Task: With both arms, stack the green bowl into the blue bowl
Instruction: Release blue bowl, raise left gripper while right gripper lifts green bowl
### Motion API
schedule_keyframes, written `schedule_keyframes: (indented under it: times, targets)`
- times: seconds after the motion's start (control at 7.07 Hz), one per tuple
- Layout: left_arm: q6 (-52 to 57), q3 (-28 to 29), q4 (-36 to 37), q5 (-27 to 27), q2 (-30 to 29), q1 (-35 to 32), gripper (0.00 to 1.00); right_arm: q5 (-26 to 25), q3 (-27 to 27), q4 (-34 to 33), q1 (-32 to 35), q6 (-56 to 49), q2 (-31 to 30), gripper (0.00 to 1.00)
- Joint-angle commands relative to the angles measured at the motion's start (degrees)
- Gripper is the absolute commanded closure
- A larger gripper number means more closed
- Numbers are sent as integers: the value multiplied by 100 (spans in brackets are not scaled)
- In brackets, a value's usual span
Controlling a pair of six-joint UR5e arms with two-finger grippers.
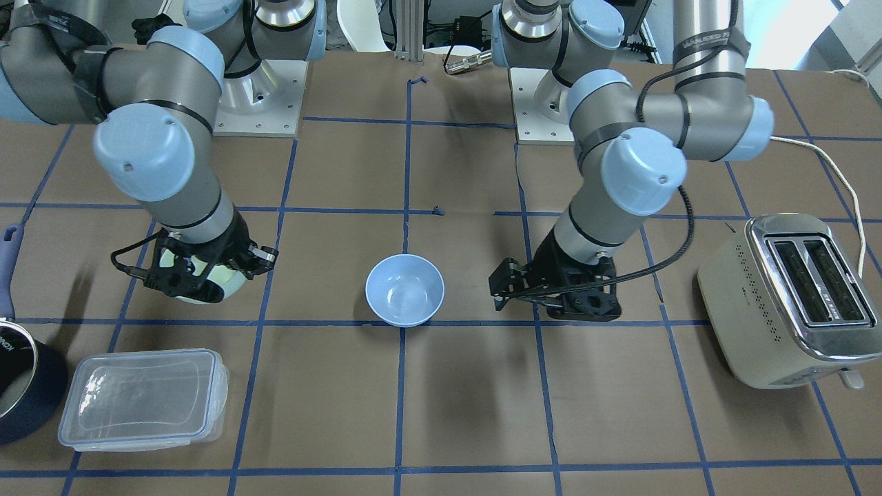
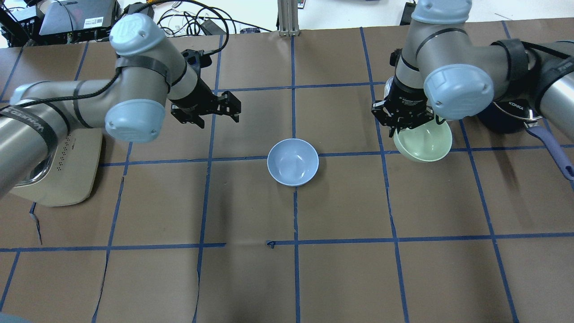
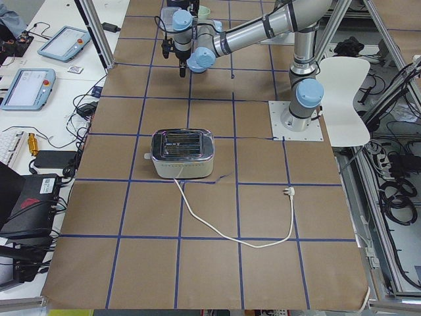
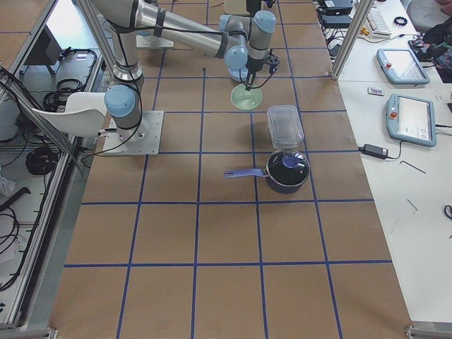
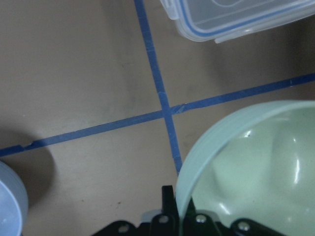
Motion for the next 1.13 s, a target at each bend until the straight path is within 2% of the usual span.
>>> schedule_keyframes:
  times: [0.0,0.14,0.28,0.71,0.85,0.99]
  targets:
    - [432,808,-1652,507,717,203,0,-114,-898,204,1020,886,537,100]
    - [432,1404,-2626,525,1200,160,0,-80,-1304,293,1408,1515,932,100]
    - [432,1567,-2845,586,1414,159,0,-97,-1586,311,1707,1973,1301,100]
    - [432,1384,-2725,613,1425,159,0,-18,-1958,303,2114,2741,1753,100]
    - [267,1384,-2742,1101,1373,185,0,113,-1958,311,2132,2821,1762,100]
    - [-22,1480,-3098,1158,1337,186,0,192,-1958,303,2141,2830,1823,100]
